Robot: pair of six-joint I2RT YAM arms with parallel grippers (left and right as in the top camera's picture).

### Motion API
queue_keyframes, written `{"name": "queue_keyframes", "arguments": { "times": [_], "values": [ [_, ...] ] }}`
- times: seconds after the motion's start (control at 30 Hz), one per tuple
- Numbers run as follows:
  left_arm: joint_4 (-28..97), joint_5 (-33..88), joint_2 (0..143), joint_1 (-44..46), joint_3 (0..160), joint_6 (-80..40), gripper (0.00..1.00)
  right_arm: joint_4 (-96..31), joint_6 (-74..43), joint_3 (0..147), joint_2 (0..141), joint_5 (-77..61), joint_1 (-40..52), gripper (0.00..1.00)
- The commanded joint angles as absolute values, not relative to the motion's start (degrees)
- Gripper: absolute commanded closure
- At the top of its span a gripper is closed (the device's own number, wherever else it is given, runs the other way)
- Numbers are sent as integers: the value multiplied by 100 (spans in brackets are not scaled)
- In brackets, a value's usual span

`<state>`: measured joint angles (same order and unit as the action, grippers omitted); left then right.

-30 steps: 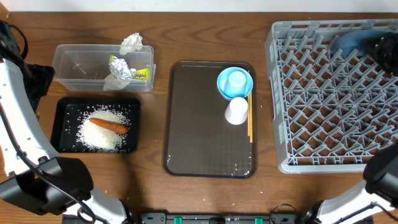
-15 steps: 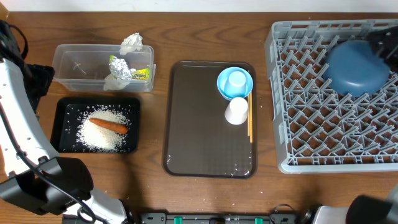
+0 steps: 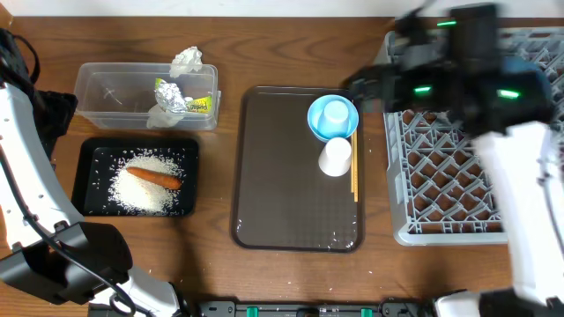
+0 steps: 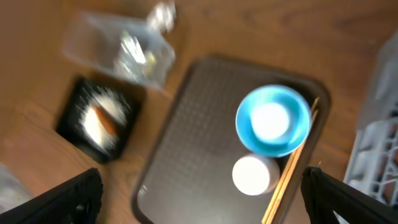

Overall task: Sort waste into correct bins and load items into the dishwasher rack
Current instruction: 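Move the right gripper back to the white cup and grasp it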

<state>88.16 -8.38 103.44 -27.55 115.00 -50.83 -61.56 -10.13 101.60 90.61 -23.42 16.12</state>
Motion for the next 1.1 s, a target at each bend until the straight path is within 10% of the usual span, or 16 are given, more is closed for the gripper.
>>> {"name": "queue_keyframes", "arguments": {
  "times": [0.0, 0.53, 1.07],
  "values": [
    [8844, -952, 10339, -2773, 11537, -5113, 2, -6335, -1500, 10110, 9588, -698, 2331, 1],
    [8844, -952, 10339, -2773, 11537, -5113, 2, -7679, -3367, 10106, 10954, 875, 3271, 1],
    [8844, -952, 10339, -2773, 11537, -5113, 2, -6018, -3358, 8355, 10954, 707, 3264, 8]
  ]
}}
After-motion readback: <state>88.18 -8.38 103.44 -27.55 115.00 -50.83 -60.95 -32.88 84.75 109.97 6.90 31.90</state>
